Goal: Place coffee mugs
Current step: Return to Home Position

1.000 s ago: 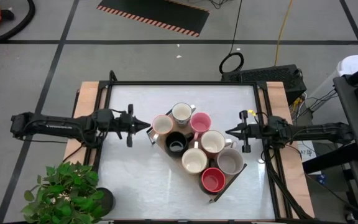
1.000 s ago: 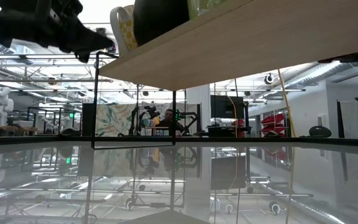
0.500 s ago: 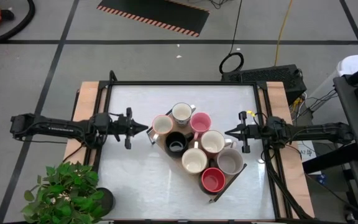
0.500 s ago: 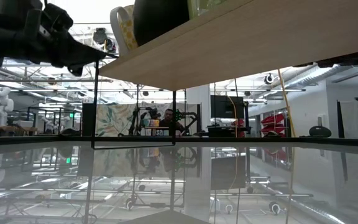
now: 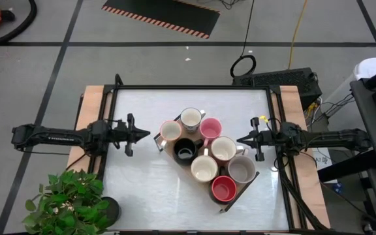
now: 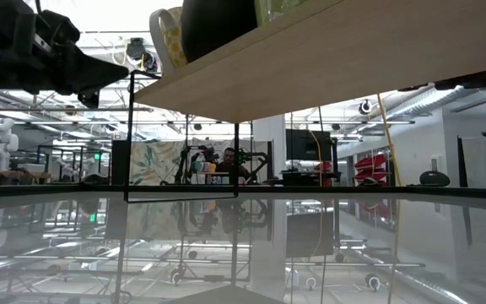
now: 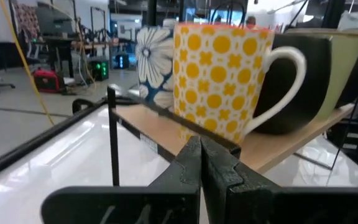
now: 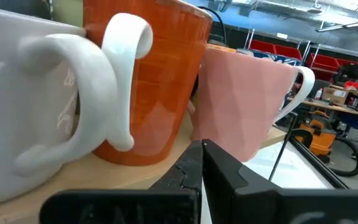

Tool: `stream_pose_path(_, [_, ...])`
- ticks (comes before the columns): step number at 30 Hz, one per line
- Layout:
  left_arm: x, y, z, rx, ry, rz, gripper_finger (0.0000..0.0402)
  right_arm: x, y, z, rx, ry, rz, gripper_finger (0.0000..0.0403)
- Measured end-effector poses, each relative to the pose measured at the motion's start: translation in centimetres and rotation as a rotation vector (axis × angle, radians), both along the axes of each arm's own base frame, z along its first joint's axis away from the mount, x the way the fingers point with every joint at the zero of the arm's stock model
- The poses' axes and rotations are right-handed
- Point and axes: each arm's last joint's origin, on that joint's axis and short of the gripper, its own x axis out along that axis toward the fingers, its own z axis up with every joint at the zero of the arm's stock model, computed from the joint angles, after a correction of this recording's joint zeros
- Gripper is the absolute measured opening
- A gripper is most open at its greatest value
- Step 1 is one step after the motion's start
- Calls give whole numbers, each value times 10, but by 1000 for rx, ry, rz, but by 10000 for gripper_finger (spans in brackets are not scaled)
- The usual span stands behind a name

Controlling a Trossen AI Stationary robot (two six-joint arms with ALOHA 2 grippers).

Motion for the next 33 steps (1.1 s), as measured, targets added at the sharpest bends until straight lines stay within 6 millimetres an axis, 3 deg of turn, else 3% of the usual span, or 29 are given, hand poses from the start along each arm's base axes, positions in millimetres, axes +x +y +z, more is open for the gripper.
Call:
stream_pose_path(10, [-13, -1, 13, 43, -120, 6, 0, -5, 0, -4, -35, 32, -1, 0])
stream_pose_path(33, [-32, -19, -4, -113, 26, -116, 0, -22, 2, -5, -68, 6, 24, 0])
